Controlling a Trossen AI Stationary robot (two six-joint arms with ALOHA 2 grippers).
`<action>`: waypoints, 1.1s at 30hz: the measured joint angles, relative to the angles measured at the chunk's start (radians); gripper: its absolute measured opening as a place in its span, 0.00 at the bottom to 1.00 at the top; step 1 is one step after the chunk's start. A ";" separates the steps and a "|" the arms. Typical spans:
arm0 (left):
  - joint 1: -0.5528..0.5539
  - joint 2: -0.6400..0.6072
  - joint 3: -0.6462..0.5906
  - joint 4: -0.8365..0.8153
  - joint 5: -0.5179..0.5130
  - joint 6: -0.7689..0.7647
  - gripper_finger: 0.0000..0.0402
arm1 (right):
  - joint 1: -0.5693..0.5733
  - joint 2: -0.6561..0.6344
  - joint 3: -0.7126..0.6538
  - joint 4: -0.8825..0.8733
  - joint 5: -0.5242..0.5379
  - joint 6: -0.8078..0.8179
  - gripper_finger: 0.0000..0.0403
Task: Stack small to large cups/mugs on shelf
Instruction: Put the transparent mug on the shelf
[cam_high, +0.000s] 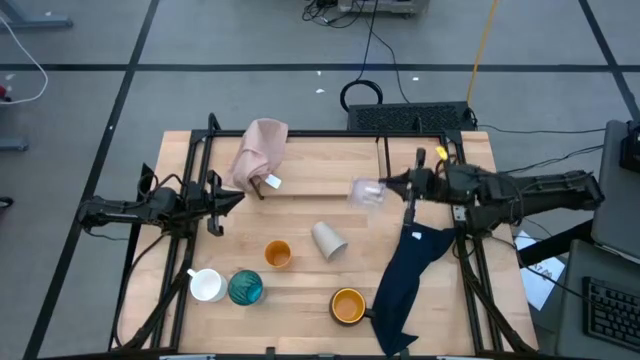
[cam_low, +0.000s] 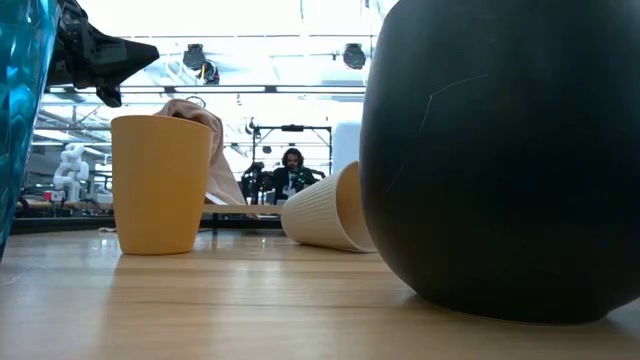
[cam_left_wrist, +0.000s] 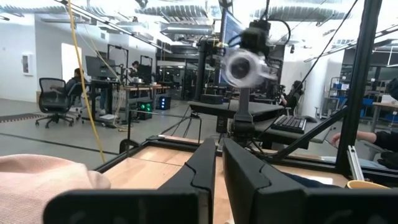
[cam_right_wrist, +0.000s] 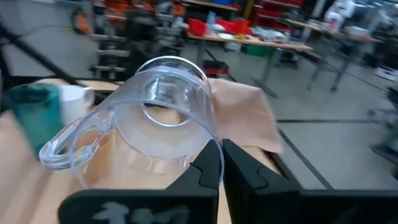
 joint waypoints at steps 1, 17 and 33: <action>0.000 0.000 0.000 0.000 0.000 0.000 0.08 | -0.023 0.005 0.022 -0.029 -0.001 0.004 0.00; 0.000 0.000 0.000 0.000 0.019 0.004 0.08 | -0.285 0.388 0.522 -0.439 -0.081 0.055 0.00; 0.000 0.000 0.000 -0.032 0.021 0.005 0.08 | -0.417 0.745 0.999 -0.990 -0.216 0.065 0.00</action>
